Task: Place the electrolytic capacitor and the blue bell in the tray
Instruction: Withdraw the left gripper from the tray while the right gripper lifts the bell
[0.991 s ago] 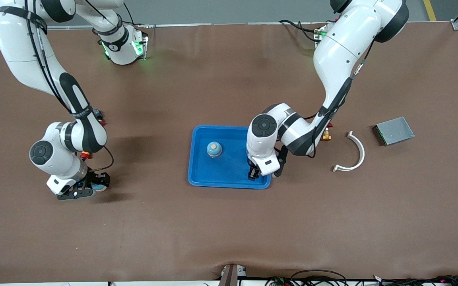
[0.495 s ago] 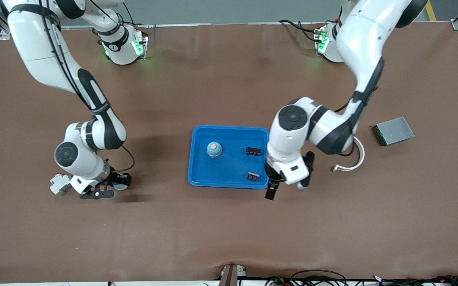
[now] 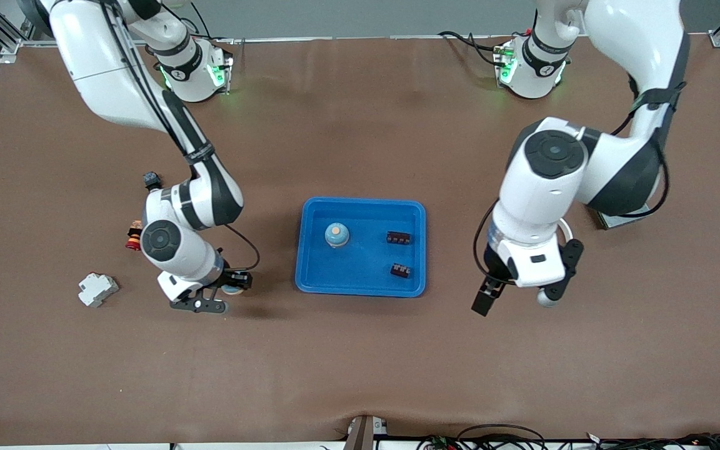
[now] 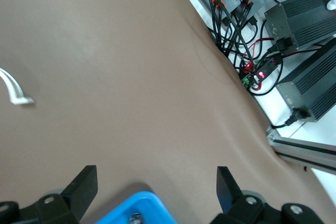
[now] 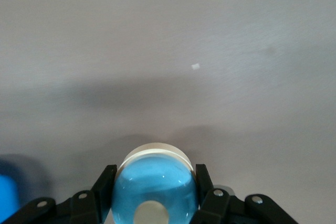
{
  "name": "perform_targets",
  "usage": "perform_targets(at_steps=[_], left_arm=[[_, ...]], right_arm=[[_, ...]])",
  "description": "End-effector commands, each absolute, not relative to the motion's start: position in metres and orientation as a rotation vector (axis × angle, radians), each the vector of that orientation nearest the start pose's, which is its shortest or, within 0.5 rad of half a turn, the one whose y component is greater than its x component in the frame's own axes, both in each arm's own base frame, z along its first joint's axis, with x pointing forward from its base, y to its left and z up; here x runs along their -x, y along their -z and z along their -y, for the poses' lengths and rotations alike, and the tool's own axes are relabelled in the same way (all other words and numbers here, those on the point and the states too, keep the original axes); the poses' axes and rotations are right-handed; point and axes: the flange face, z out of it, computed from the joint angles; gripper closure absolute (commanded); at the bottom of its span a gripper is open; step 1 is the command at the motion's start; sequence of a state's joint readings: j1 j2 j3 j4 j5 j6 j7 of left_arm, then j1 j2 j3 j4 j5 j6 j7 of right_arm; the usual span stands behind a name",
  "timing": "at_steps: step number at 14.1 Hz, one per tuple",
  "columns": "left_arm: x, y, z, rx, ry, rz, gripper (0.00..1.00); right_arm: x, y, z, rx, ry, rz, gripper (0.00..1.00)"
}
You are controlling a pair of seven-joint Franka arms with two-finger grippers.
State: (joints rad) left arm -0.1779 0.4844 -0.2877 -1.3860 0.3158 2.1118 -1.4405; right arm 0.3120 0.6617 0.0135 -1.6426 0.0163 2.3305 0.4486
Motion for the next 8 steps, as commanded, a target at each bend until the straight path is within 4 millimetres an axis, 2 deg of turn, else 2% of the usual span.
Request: perform_targets(at_steps=[1,2,3,4,7,8], left_arm=[[-0.657,-0.508,0.226,2.924,0.421,1.199,0.0],[-0.653,-0.526,0.21,2.939,0.42,1.108,0.0],[-0.655,-0.533,0.187,2.958,0.389,1.033,0.0],[-0.652,-0.545,0.173,2.994,0.37,0.943,0.0],[-0.643,-0.577,0.122,3.026,0.333,0.756,0.0],[-0.635,-0.59,0.118,3.047,0.322,0.686,0.0]], right_arm=[[-0.652,-0.238,-0.261,3.117,0.01,-0.324,1.0],[-0.649,-0.24,-0.28,3.119,-0.011,-0.368,1.0],[-0.648,-0.241,-0.295,3.119,-0.026,-0.417,1.0],[-0.646,-0.241,-0.311,3.117,-0.029,-0.452,1.0],[-0.635,-0.231,-0.344,3.105,-0.032,-0.549,1.0],[-0.632,-0.23,-0.354,3.098,-0.029,-0.575,1.0]])
